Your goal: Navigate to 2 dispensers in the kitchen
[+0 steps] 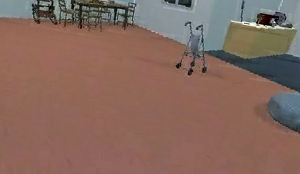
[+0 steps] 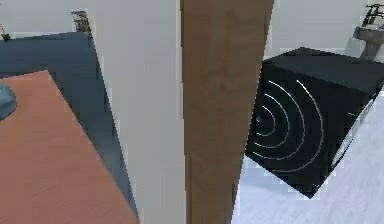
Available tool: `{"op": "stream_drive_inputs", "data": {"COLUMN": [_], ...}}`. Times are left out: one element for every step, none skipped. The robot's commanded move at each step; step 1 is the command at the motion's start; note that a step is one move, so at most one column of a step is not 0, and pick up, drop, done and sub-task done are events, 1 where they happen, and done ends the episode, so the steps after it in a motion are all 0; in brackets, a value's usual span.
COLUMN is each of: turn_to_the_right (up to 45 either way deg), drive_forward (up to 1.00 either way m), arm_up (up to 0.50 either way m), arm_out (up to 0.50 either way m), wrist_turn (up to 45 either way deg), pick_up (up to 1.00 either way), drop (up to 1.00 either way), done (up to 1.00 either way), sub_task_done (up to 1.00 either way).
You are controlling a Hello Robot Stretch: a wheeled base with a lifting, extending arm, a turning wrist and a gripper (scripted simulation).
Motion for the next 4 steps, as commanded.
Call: {"op": "stream_drive_inputs", "data": {"turn_to_the_right": [33.0, 0.0, 3.0, 0.0], "drive_forward": [0.00, 1.00, 0.00, 0.15], "arm_up": [0.00, 0.00, 0.00, 0.00], "arm_out": [0.00, 0.00, 0.00, 0.00], "wrist_turn": [0.0, 0.0, 0.0, 0.0], "pick_up": [0.00, 0.00, 0.00, 0.00], "drop": [0.00, 0.00, 0.00, 0.00], "done": [0.00, 0.00, 0.00, 0.00], "sub_task_done": [0.00, 0.00, 0.00, 0.00]}}
